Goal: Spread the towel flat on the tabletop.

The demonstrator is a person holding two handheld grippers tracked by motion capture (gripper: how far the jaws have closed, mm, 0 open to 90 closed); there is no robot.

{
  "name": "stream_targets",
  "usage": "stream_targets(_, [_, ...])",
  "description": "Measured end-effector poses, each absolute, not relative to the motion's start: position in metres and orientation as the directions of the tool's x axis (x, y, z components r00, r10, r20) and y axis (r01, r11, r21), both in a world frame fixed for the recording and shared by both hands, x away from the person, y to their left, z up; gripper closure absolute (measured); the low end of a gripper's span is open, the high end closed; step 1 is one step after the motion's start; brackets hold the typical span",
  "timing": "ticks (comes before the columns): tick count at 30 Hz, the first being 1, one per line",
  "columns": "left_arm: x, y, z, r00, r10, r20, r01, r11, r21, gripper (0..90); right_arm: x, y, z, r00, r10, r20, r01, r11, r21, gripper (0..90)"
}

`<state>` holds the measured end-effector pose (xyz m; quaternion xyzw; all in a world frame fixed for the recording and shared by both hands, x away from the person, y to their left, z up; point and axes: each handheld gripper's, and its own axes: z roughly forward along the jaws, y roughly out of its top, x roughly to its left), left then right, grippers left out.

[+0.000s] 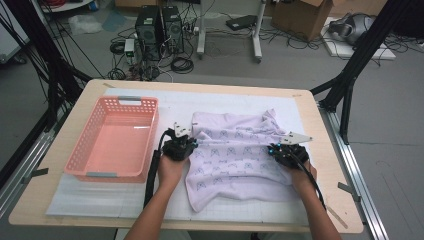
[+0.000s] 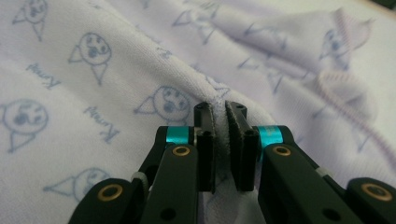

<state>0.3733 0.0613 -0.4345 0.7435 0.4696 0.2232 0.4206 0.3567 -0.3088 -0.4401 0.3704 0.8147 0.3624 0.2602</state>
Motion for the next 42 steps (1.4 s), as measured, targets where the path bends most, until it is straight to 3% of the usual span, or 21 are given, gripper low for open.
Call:
stream_targets(4, [0.378, 0.059, -0.435, 0.438, 0.891, -0.122, 0.494, -0.125, 0.861, 78.9, 0.369, -0.306, -0.436, -0.520, 0.834, -0.184, 0.411, 0.433, 0.802, 81.1])
stream_targets(7, [0.369, 0.062, -0.433, 0.485, 0.858, -0.169, 0.508, -0.120, 0.853, 50.8, 0.369, -0.307, -0.430, -0.497, 0.855, -0.147, 0.438, 0.393, 0.809, 66.3])
stream_targets(10, [0.352, 0.066, -0.432, 0.526, 0.835, -0.165, 0.485, -0.135, 0.864, 42.5, 0.358, -0.317, -0.422, -0.501, 0.861, -0.089, 0.448, 0.347, 0.824, 56.0])
stream_targets(13, [0.336, 0.071, -0.431, 0.554, 0.811, -0.188, 0.478, -0.125, 0.870, 40.1, 0.344, -0.328, -0.414, -0.517, 0.856, -0.029, 0.448, 0.299, 0.843, 51.6])
stream_targets(21, [0.293, 0.093, -0.436, 0.612, 0.750, -0.249, 0.481, -0.103, 0.871, 38.8, 0.291, -0.369, -0.401, -0.512, 0.855, 0.080, 0.427, 0.173, 0.887, 51.5])
stream_targets(27, [0.273, 0.084, -0.452, 0.665, 0.693, -0.277, 0.559, -0.216, 0.801, 40.5, 0.269, -0.380, -0.420, -0.548, 0.832, 0.085, 0.506, 0.250, 0.826, 51.5])
stream_targets(29, [0.270, 0.077, -0.452, 0.672, 0.707, -0.222, 0.542, -0.266, 0.797, 42.9, 0.266, -0.380, -0.427, -0.559, 0.824, 0.096, 0.539, 0.273, 0.797, 49.9])
stream_targets(30, [0.270, 0.074, -0.452, 0.670, 0.711, -0.213, 0.546, -0.278, 0.790, 49.9, 0.265, -0.379, -0.430, -0.557, 0.826, 0.087, 0.553, 0.290, 0.781, 49.4])
stream_targets(32, [0.269, 0.072, -0.451, 0.650, 0.750, -0.122, 0.519, -0.320, 0.793, 75.2, 0.266, -0.379, -0.438, -0.553, 0.829, 0.088, 0.574, 0.302, 0.761, 49.5])
stream_targets(33, [0.273, 0.073, -0.451, 0.643, 0.755, -0.129, 0.528, -0.315, 0.789, 87.6, 0.267, -0.378, -0.441, -0.552, 0.829, 0.086, 0.580, 0.307, 0.755, 50.0])
stream_targets(36, [0.283, 0.080, -0.449, 0.566, 0.818, -0.104, 0.538, -0.272, 0.798, 88.4, 0.269, -0.373, -0.447, -0.549, 0.833, 0.075, 0.591, 0.323, 0.739, 53.9])
stream_targets(37, [0.288, 0.083, -0.449, 0.542, 0.832, -0.121, 0.546, -0.239, 0.803, 88.6, 0.269, -0.372, -0.447, -0.546, 0.836, 0.061, 0.584, 0.327, 0.743, 59.1])
stream_targets(39, [0.295, 0.086, -0.449, 0.512, 0.853, -0.103, 0.544, -0.229, 0.807, 89.1, 0.273, -0.369, -0.446, -0.556, 0.829, 0.064, 0.583, 0.334, 0.741, 85.1])
stream_targets(40, [0.298, 0.087, -0.450, 0.491, 0.870, -0.057, 0.534, -0.249, 0.808, 89.9, 0.274, -0.365, -0.445, -0.555, 0.831, 0.038, 0.575, 0.350, 0.740, 85.6])
stream_targets(42, [0.304, 0.095, -0.451, 0.444, 0.889, -0.111, 0.569, -0.184, 0.801, 89.9, 0.277, -0.360, -0.444, -0.517, 0.856, -0.024, 0.558, 0.358, 0.748, 85.8])
